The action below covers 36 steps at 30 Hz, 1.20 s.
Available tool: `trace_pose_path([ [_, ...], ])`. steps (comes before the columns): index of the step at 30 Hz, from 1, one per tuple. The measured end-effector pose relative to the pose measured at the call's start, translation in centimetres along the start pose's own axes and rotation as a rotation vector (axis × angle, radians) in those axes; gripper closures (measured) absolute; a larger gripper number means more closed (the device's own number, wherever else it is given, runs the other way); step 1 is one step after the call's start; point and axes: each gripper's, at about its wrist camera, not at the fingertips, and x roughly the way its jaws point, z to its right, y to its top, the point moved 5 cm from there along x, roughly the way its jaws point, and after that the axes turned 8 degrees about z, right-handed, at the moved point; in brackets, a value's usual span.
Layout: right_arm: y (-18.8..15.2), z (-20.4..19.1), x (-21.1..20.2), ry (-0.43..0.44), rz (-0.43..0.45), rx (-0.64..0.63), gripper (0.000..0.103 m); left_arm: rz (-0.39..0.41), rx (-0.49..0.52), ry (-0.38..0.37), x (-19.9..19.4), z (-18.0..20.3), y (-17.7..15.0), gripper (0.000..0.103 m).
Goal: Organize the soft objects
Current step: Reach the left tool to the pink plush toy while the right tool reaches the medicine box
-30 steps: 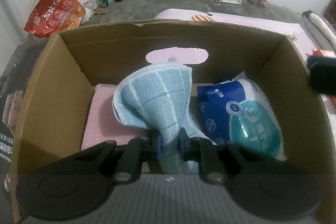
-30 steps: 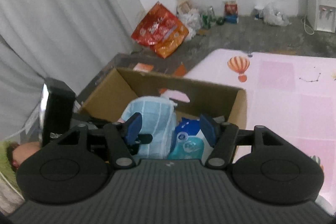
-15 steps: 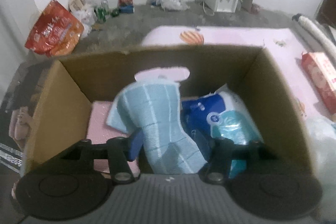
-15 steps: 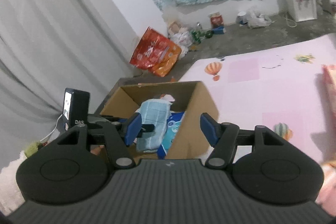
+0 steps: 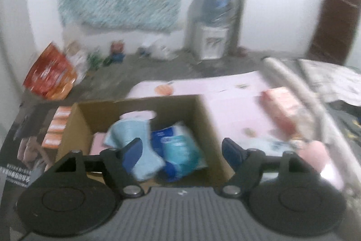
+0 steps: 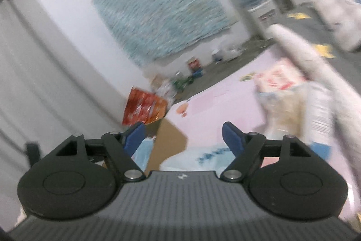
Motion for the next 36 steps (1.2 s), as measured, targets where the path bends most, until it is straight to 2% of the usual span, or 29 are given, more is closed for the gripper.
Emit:
trace_pose_path([
  [4, -1.9, 4.1, -3.7, -0.057, 0.02, 0.081, 0.024, 0.045, 0.046, -0.056, -3.4, 4.4, -0.9, 0.016],
  [7, -3.6, 6.4, -5.8, -0.079, 0.029, 0.132, 0.023, 0.035, 0.072, -0.118, -4.4, 7.8, -2.2, 0.015],
  [10, -5.3, 8.1, -6.9, -0.079, 0.042, 0.196, 0.023, 0.018, 0.089, -0.178, -4.5, 11.0, -3.7, 0.015],
  [16, -7.9, 10.6, -6.5, -0.082, 0.023, 0.273, 0.022, -0.01, 0.183, -0.231, -2.8, 17.2, -6.7, 0.015],
  [21, -9.0, 11.4, -2.8, -0.069, -0.023, 0.324, 0.022, -0.017, 0.162, -0.323, 0.1, 22.3, -7.9, 0.016],
  [27, -8.9, 12.9, 1.5, -0.124, -0.042, 0.332, 0.023, -0.054, 0.315, -0.37, 4.6, 28.1, -8.9, 0.017],
  [36, -7.0, 16.0, 1.3, -0.113, 0.023, 0.378, 0.023, -0.167, 0.489, -0.359, 12.6, 33.0, -9.8, 0.016],
])
